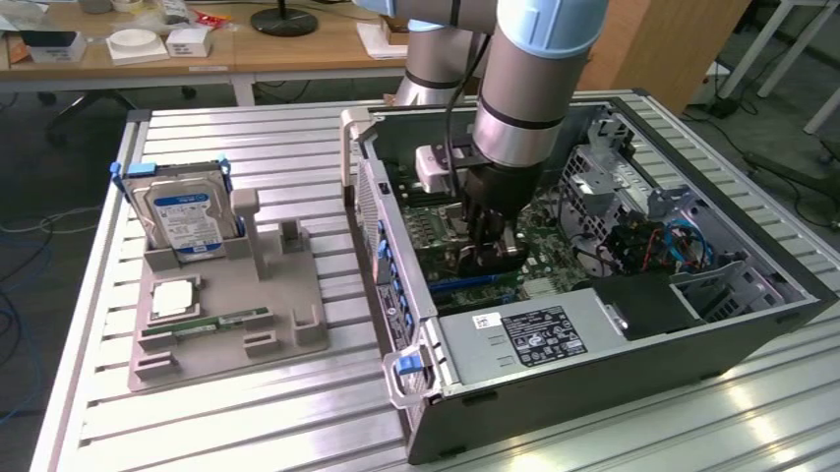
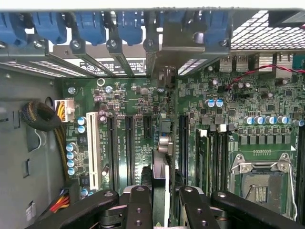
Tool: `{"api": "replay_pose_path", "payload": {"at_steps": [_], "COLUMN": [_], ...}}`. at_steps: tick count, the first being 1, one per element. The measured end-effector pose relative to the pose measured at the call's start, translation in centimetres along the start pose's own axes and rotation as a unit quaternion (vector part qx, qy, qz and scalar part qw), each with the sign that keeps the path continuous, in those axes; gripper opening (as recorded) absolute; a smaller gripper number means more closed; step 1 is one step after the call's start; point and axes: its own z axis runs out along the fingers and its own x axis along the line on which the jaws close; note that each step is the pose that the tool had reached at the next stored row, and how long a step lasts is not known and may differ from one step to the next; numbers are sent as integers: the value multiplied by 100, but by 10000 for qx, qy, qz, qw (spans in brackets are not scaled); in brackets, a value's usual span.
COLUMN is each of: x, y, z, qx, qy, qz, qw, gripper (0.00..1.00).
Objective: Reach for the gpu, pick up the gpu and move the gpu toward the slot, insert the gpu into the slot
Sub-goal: 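Insert the gpu into the slot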
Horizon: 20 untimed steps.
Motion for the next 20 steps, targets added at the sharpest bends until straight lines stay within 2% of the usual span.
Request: {"api": "replay_pose_path", "payload": {"at_steps": [4, 16, 20], "x": [-4, -30, -40], "y": [0, 4, 7], "z": [4, 59, 67], "qx": [-32, -39, -50], "qy": [0, -21, -23], "qz": [0, 1, 0], "qw": [10000, 10000, 10000], "gripper": [27, 27, 27]}}
